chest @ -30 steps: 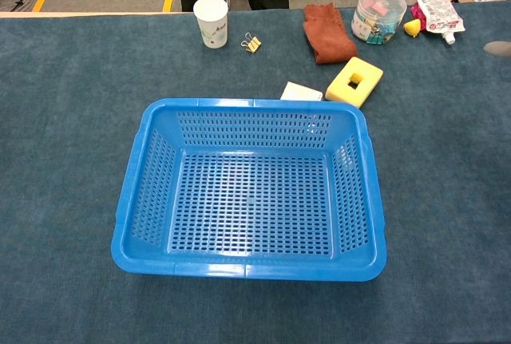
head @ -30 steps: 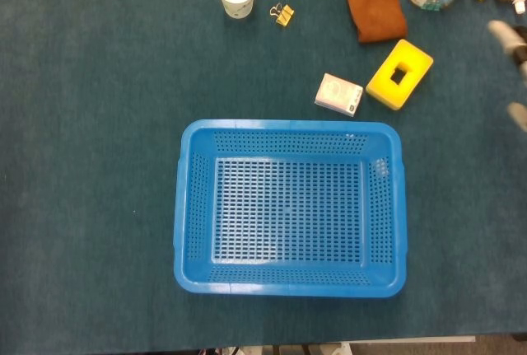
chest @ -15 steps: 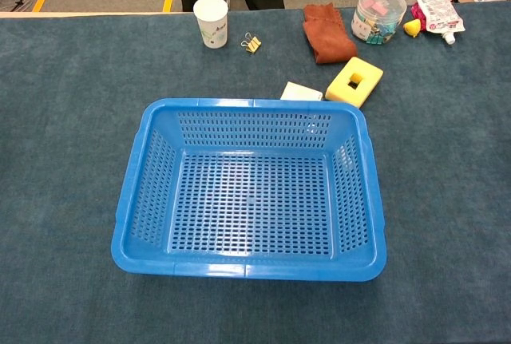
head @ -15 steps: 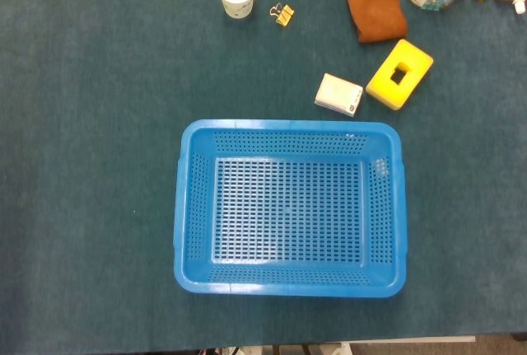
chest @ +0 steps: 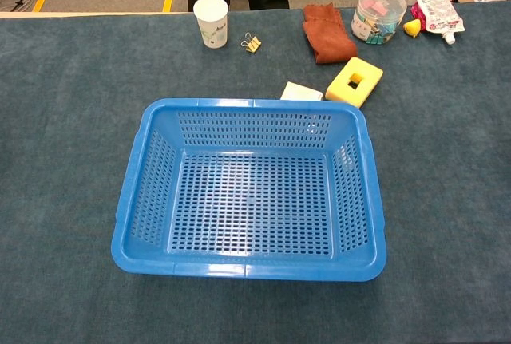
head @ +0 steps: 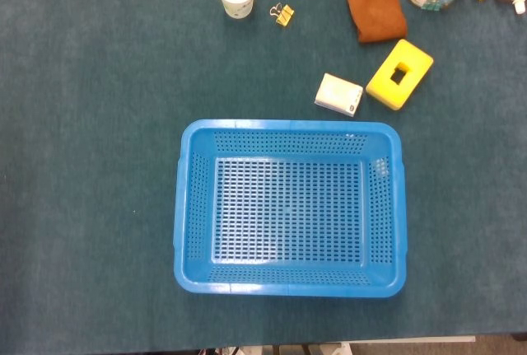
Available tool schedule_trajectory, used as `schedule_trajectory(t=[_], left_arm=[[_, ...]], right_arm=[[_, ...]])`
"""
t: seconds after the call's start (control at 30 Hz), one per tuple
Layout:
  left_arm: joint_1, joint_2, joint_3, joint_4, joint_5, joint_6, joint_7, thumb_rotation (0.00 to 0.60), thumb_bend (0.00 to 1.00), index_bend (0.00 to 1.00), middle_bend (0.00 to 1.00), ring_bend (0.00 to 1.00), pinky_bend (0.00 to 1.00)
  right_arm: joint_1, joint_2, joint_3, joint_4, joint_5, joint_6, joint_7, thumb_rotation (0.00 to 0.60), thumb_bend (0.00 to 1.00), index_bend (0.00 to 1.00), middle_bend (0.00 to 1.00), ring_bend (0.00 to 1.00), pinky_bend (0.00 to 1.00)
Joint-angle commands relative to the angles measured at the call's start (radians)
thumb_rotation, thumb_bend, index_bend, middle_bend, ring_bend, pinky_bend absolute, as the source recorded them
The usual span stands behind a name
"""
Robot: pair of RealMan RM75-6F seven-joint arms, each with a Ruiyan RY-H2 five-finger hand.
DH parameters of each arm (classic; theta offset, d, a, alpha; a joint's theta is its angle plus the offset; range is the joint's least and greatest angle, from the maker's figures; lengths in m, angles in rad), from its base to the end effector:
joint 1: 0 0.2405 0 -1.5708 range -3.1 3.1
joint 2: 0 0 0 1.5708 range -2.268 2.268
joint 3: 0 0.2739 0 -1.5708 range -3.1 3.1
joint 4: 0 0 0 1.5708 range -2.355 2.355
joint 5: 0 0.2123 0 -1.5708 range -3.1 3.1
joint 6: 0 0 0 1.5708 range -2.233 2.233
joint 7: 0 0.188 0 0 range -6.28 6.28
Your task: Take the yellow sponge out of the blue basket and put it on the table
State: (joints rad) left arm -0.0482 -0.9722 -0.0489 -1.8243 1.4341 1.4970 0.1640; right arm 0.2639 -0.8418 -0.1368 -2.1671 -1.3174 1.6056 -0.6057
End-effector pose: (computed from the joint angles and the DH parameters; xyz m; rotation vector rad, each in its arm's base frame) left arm -0.3117 0.2118 0.1984 -1.3501 -0.8733 -0.7786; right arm -0.2433 -0.2246 0.2081 1.4748 -0.6948 0.5673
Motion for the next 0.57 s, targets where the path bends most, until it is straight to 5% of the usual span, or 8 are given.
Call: schedule_trajectory(t=[0.03, 0.57], left_arm=[[0.005, -0.016, 0.007, 0.020, 0.008, 0.006, -0.001, 0.600, 0.23, 0.33, 0.32, 0.23, 0.24], [0.018, -0.044, 0.023, 0.052, 0.021, 0.014, -0.013, 0.600, 0.23, 0.33, 0.32, 0.23, 0.24]], right_arm=[[-0.015, -0.026, 0.016, 0.023, -0.004, -0.008, 0.006, 0.600, 0.22, 0.14, 0.23, 0.04, 0.11], [-0.063, -0.084, 0.070, 0.088, -0.004, -0.055, 0.035, 0.600, 0.22, 0.14, 0.23, 0.04, 0.11]])
